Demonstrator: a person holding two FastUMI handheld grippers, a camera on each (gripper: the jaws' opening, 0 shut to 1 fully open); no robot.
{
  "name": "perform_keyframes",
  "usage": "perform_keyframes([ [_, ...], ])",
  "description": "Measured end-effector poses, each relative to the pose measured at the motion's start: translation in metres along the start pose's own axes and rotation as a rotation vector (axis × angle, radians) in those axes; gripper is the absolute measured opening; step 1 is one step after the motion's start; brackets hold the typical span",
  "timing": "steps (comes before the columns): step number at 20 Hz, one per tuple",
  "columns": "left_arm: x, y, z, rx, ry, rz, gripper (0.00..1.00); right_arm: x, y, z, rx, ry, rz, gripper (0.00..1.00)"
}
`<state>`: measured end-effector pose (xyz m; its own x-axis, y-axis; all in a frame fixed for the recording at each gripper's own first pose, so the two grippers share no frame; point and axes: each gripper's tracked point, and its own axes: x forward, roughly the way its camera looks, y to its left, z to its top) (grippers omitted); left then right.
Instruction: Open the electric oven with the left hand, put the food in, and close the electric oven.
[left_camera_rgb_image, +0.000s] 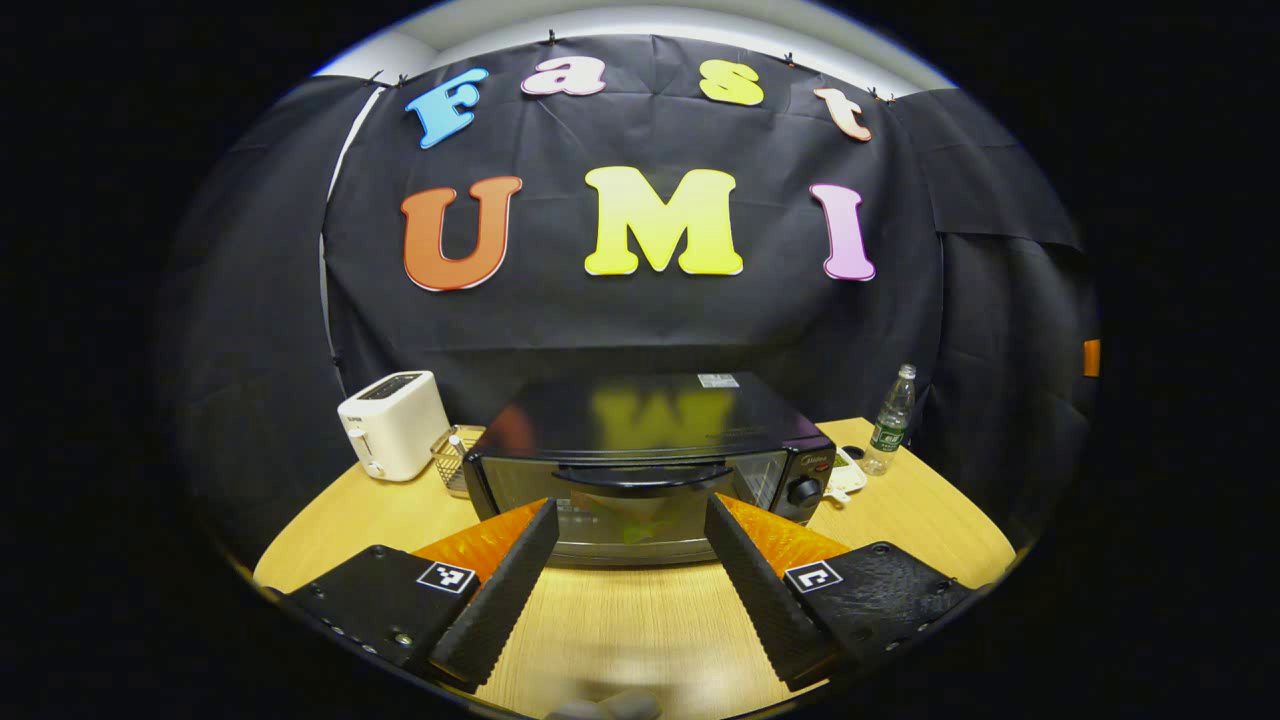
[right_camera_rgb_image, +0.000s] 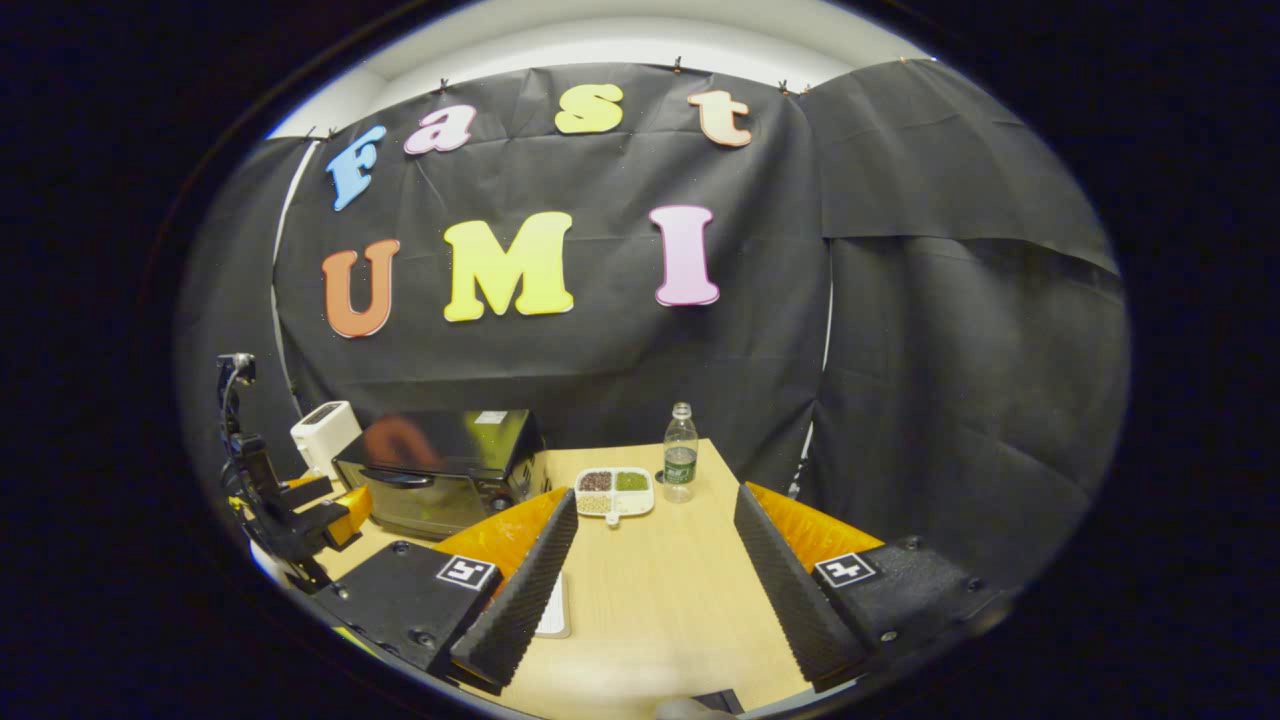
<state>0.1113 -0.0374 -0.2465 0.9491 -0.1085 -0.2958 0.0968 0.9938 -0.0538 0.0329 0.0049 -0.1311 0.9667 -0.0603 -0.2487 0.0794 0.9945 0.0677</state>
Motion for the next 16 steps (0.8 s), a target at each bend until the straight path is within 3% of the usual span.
perform_keyframes([
  [10,-0.107,0.015,0.109,-0.004,-0.189,0.038,0.96,-0.024,0.031,0.063,-0.012,-0.124,0.081,1.0],
  [11,-0.119,0.018,0.121,-0.006,-0.211,0.043,0.96,-0.028,0.032,0.067,-0.014,-0.136,0.081,0.91],
  [12,-0.129,0.024,0.128,-0.002,-0.222,0.055,0.96,-0.031,0.033,0.071,-0.013,-0.148,0.084,1.0],
  [13,-0.138,0.028,0.135,0.002,-0.228,0.066,0.96,-0.035,0.036,0.075,-0.012,-0.157,0.091,0.91],
  [14,-0.148,0.031,0.146,0.003,-0.246,0.073,0.96,-0.039,0.039,0.078,-0.008,-0.17,0.099,1.0],
  [15,-0.156,0.034,0.156,0.003,-0.264,0.078,0.96,-0.042,0.039,0.082,-0.006,-0.18,0.099,0.91],
  [16,-0.161,0.034,0.163,0.002,-0.277,0.08,0.96,-0.045,0.039,0.084,-0.007,-0.188,0.1,1.0],
])
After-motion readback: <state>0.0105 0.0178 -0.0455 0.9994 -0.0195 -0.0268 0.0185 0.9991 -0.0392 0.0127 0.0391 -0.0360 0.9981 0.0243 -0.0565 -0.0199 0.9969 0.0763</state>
